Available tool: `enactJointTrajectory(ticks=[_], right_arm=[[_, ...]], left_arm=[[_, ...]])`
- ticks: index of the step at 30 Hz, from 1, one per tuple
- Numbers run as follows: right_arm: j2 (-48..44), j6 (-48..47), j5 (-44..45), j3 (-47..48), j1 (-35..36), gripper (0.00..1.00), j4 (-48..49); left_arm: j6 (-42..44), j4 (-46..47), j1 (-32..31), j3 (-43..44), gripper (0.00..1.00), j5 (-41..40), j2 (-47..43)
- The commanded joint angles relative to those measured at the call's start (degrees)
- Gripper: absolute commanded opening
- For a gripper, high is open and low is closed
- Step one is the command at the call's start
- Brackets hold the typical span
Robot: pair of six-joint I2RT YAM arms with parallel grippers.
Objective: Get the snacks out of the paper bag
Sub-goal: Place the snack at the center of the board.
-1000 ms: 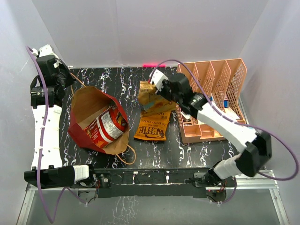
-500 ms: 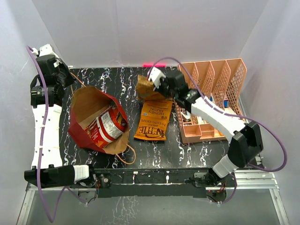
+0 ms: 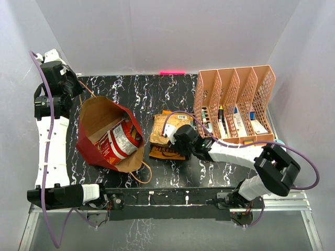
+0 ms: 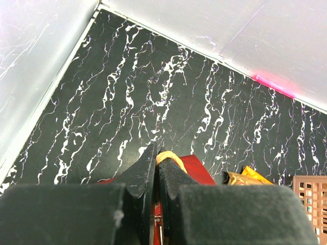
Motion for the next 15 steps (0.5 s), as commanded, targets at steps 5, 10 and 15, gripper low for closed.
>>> enactJointTrajectory(ticks=[5,10,15], right_arm=[[-3.43,5.86,-8.58,5.13,1.16,0.5,-1.74],[-7.88,16.54,-14.48,-3.32,6.52,0.59,4.68],[-13.78,22.4,-12.03,-8.72,6.95,0.64,7.23]], left_arm=[[0.27,1.13,-0.25,1.78,0.0,-0.19,-1.35],[0.2,1.54,-0.2,1.35,0.0,0.01,-1.39],[-0.11,1.71,-0.24,0.9,0.0,0.76,-1.36]])
